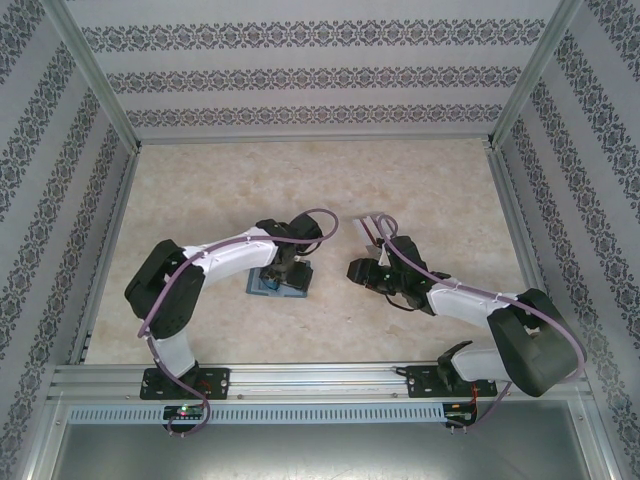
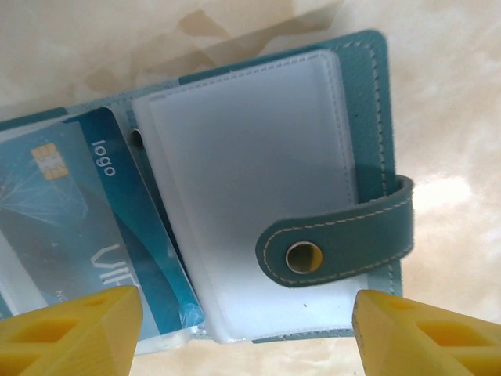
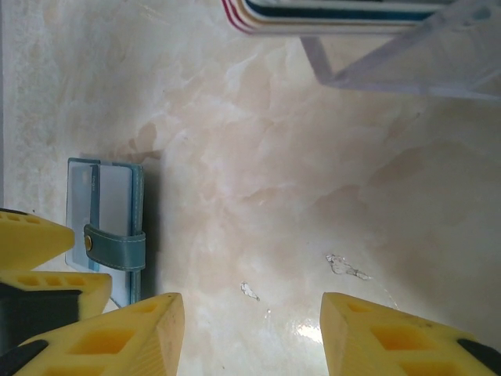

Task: Put the credit cards into the card holder

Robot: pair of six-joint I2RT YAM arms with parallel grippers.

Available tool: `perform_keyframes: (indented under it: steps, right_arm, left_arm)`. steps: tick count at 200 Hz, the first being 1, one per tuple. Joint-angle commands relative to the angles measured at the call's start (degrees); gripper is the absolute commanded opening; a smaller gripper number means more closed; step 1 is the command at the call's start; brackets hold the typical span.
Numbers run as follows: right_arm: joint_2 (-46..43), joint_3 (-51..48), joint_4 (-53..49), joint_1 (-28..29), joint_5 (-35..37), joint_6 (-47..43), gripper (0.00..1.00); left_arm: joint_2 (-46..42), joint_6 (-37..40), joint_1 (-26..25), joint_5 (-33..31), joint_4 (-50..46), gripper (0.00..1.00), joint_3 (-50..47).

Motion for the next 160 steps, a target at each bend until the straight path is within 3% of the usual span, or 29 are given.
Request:
perform_keyframes:
  steps: [1,24,47,62,104,131,160]
  right_arm:
    - [-1.0,-0.5,0.3,-0.6,-0.7,-1.2,0.51]
    - [-1.3,-0.6,0.1,-0.7,-0.7,-1.2,0.51]
    - [-1.5,-0.7,0.0,-0.8,-0.8,-1.3,0.50]
    - [-1.7,-0.8,-0.2,-0.8,-0.9,-1.4,0.51]
    - [-2.5,-1.1,-0.8,-1.1,-0.9,-1.5,0.51]
    - [-3.4,-1.2,-1.4,-1.3,-0.8,-1.6,0.51]
    - [-4.0,-1.6,-1.7,-1.6,-0.7,-1.8,0.51]
  left_arm:
    - [1.6,-0.3,-0.7,-0.5,0.3,0.72,0.0]
    - [2.2,-0.3,-0.7,-1.6,0.8,0.69,-0.4]
    - [3.2,0.2,-0.7,-2.2,1.2,0.53,-0.5]
    - [4.3,0.7,-0.7,-2.2,1.1,0.50,-0.2]
    - [5.0,1.2,-0.7,-1.9,1.1,0.53,-0.5]
    - [2.3,0.8,-0.7,-2.0,0.2,0.68,0.1]
    - [-0.5,0.3,-0.8,-1.3,0.0,0.74,0.6]
